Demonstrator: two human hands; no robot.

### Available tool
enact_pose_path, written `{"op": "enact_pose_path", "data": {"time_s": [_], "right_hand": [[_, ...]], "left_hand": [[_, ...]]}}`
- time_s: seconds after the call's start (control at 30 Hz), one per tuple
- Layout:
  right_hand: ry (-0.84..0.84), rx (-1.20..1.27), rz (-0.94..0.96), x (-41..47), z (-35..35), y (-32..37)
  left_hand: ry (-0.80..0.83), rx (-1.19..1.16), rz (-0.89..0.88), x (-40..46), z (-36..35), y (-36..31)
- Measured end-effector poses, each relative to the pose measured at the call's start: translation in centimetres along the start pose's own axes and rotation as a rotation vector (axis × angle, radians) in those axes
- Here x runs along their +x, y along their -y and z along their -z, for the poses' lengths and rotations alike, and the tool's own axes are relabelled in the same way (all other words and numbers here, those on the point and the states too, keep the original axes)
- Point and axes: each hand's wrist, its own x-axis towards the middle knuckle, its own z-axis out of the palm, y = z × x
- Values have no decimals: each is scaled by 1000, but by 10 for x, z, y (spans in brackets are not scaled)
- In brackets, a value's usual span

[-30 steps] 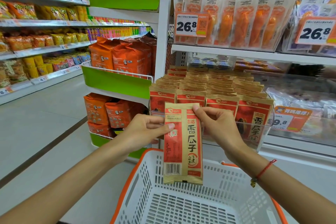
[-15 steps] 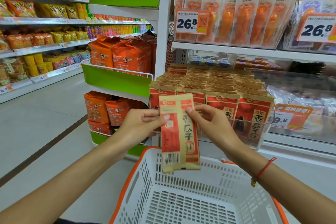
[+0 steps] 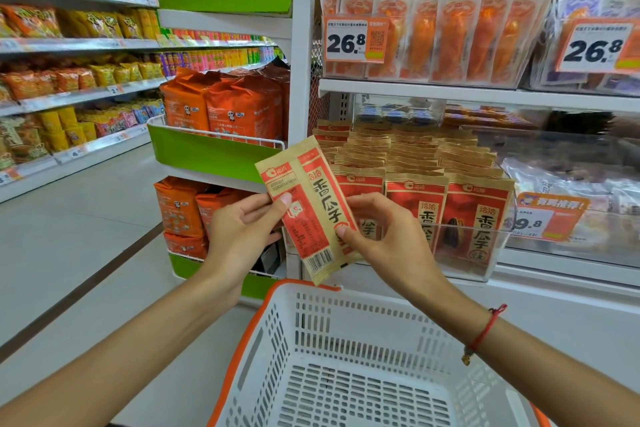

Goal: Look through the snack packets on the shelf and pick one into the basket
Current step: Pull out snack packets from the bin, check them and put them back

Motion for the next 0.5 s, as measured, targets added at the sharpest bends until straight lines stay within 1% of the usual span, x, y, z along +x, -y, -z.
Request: {"op": "enact_pose_path", "data": {"time_s": [0.1,0.2,0.33,0.43,0.5], "right_hand": [[13,-250,2,-3,3,4],[32,-336,19,-7,-1,9],[6,-323,17,-7,-2,9],[63,-303,-6,-3,5,12],[121,-136,-81,0,11,12]], "left_hand": [[-30,-23,20,-4,-5,2],[-20,-25,22,-12,-13,2],[8,-82,52,-20,-23,0],[22,-52,40,-21,-23,-3],[87,-16,40,-20,-21,-8]]}}
